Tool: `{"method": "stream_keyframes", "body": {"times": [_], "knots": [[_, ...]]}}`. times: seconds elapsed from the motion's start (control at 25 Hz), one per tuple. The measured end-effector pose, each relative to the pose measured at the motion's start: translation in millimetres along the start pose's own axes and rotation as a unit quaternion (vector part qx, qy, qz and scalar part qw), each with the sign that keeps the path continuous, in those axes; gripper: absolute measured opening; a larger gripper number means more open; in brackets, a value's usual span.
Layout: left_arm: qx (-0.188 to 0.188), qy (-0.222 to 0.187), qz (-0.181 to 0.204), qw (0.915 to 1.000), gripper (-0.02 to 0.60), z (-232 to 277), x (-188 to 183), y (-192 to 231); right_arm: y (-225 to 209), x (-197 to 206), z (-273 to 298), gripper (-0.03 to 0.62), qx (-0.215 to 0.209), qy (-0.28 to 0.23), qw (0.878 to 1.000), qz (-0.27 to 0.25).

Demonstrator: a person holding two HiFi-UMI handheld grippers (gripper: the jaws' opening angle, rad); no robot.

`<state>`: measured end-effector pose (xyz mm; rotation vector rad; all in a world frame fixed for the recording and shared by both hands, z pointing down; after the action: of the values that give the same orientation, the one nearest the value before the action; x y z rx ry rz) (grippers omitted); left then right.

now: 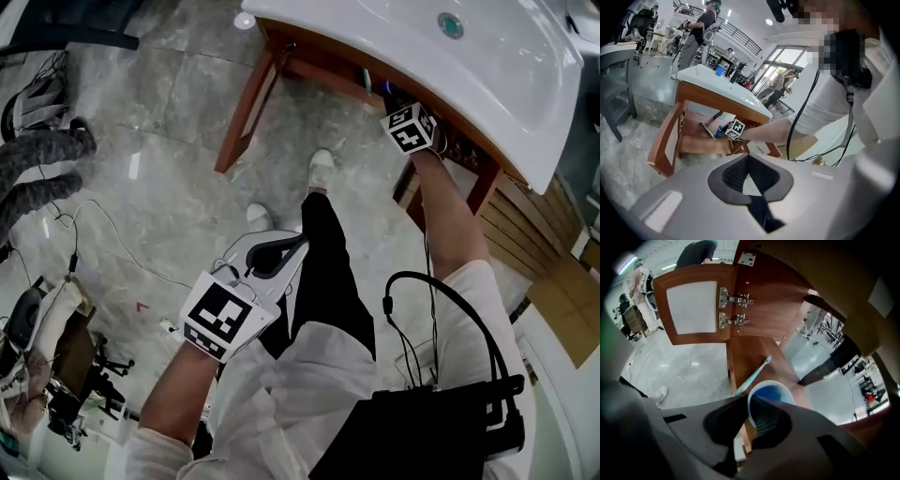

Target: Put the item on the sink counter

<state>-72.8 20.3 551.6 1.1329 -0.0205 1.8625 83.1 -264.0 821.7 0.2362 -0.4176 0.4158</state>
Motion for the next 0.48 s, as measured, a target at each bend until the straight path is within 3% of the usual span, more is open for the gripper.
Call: {"method": "stream_keyframes", "body": {"times": [0.48], "knots": [[-0.006,-0.007,-0.015,0.9999,0.005,-4.1,7.8,6.9,2.3,-0.3,11.1,0.031,0.007,0.009,1.000,-0.014]]}}
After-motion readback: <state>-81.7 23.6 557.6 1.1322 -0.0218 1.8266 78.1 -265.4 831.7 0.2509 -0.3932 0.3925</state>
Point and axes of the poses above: the fingertips, and each gripper's own axes: z forward along the fingers, y to its left, x out of its underside, the point moved 6 cm from there along -z, backward along the fingers, and after that the axes turned 13 degrees about z, right-handed, at the moved point
